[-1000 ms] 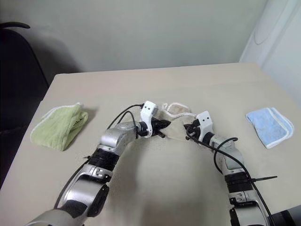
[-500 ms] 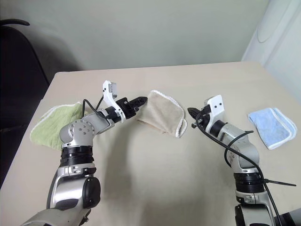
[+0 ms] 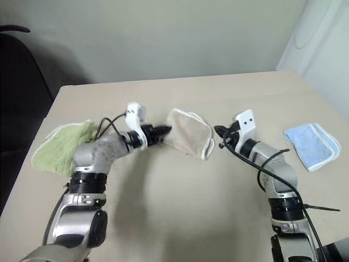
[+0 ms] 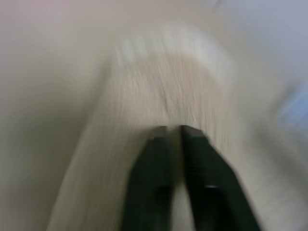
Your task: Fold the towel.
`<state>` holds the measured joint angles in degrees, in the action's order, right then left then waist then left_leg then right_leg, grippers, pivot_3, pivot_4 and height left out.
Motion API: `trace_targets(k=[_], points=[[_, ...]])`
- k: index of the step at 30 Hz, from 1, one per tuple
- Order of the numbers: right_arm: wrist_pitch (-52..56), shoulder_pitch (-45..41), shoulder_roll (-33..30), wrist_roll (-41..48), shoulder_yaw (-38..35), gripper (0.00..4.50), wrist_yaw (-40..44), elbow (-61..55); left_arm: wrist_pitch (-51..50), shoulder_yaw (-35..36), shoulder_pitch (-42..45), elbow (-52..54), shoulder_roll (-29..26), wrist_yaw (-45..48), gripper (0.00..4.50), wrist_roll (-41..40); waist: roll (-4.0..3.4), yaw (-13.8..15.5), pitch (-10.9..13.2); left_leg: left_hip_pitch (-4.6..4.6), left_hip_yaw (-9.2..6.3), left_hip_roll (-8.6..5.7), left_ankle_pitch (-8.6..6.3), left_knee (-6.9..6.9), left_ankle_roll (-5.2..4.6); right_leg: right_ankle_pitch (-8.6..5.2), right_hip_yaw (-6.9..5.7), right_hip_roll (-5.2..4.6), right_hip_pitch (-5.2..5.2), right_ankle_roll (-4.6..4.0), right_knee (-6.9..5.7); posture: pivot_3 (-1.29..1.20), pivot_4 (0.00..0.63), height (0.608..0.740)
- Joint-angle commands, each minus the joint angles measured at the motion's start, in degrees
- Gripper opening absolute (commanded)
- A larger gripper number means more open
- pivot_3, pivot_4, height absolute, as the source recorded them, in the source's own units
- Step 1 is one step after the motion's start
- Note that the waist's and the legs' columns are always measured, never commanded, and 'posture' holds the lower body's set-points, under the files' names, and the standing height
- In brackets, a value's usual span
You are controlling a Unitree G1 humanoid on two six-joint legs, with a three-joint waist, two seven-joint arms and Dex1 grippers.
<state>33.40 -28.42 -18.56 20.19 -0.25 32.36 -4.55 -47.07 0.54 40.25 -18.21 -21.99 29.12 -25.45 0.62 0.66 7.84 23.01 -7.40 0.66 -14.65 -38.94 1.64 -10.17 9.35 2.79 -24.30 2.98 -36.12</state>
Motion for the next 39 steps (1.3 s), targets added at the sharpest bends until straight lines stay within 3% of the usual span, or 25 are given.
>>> trace_targets(k=[1, 4, 7, 16, 19, 22, 30, 33, 39], points=[[-0.8, -0.6, 0.4, -0.8, 0.5, 0.00, -1.1, -0.5, 3.7, -3.0, 0.2, -0.9, -0.3, 2.4, 1.92, 3.8, 0.06, 0.2, 0.0, 0.10, -0.01, 0.01, 0.00, -0.01, 0.00, 0.00, 0.00, 0.00, -0.07, 0.00, -0.03, 0.00, 0.150, 0.735], [-1.0, -0.3, 0.6, -1.0, 0.6, 0.00, -1.6, -0.5, 4.7, -3.7, 0.4, -1.6, -0.4, 3.6, 2.98, 5.2, 0.03, 0.4, 0.0, 0.11, -0.16, 0.01, -0.01, -0.04, -0.02, -0.01, 0.02, -0.04, 0.03, -0.09, -0.01, 0.00, 0.150, 0.735], [-1.1, 0.0, 0.8, -1.2, 0.6, 0.00, -1.9, -0.5, 5.4, -3.8, 0.4, -1.5, -0.4, 4.9, 2.98, 5.7, 0.03, 0.3, 0.0, 0.11, -0.14, -0.02, -0.01, -0.01, -0.03, -0.15, 0.02, -0.04, 0.02, -0.46, 0.00, 0.00, 0.150, 0.735], [-1.4, 0.2, 0.9, -1.5, 0.7, 0.00, -2.4, -0.5, 6.5, -0.3, 0.4, 0.1, 0.6, 6.6, 2.98, 4.2, 0.03, 0.3, 0.0, 0.14, -0.14, -0.03, -0.01, 0.01, -0.02, -0.13, 0.03, -0.04, 0.00, -0.42, 0.02, 0.00, 0.150, 0.735], [-1.5, 0.1, 0.9, -1.5, 0.7, 0.00, -2.4, -0.4, 5.9, 2.5, 0.1, 1.5, 0.8, 7.5, 3.57, 1.6, 0.04, 0.2, 0.0, 0.15, -0.14, -0.02, -0.01, 0.03, -0.02, -0.10, 0.02, -0.04, -0.02, -0.37, 0.02, 0.00, 0.150, 0.735], [-1.5, 0.0, 0.9, -1.5, 0.7, 0.00, -2.3, -0.3, 4.4, 6.0, -0.2, 3.1, 1.0, 8.0, 4.48, -1.8, 0.04, 0.1, 0.0, 0.16, -0.14, -0.02, -0.01, 0.07, -0.02, 0.03, 0.02, -0.03, -0.07, -0.14, 0.02, 0.00, 0.150, 0.735], [-1.5, -1.1, 1.5, -1.2, 0.3, 0.00, -2.6, 1.1, 2.4, 10.2, -3.8, 9.8, -0.6, 8.2, 4.48, -6.1, 0.04, 0.0, 0.0, 0.17, -0.14, 0.01, 0.00, 0.11, 0.00, 0.03, 0.01, -0.02, -0.10, -0.14, 0.06, 0.00, 0.150, 0.735], [0.2, -3.4, 2.8, 0.8, -0.9, 0.54, -2.3, 4.1, 3.0, 15.1, -4.9, 11.9, -0.8, 5.9, 4.50, -8.6, 0.04, -0.1, 0.0, 0.17, -0.13, 0.01, 0.00, 0.11, 0.00, 0.03, 0.01, -0.01, -0.13, -0.14, 0.04, 0.00, 0.150, 0.735], [3.7, -8.9, 5.7, 5.3, -4.1, 2.55, -1.9, 11.1, 2.3, 18.9, -5.4, 13.9, -1.6, 1.2, 4.50, -9.8, 0.03, -0.4, 0.0, 0.19, -0.11, 0.04, 0.00, 0.15, 0.01, -0.07, 0.03, 0.01, -0.19, -0.39, -0.01, 0.00, 0.150, 0.735]])
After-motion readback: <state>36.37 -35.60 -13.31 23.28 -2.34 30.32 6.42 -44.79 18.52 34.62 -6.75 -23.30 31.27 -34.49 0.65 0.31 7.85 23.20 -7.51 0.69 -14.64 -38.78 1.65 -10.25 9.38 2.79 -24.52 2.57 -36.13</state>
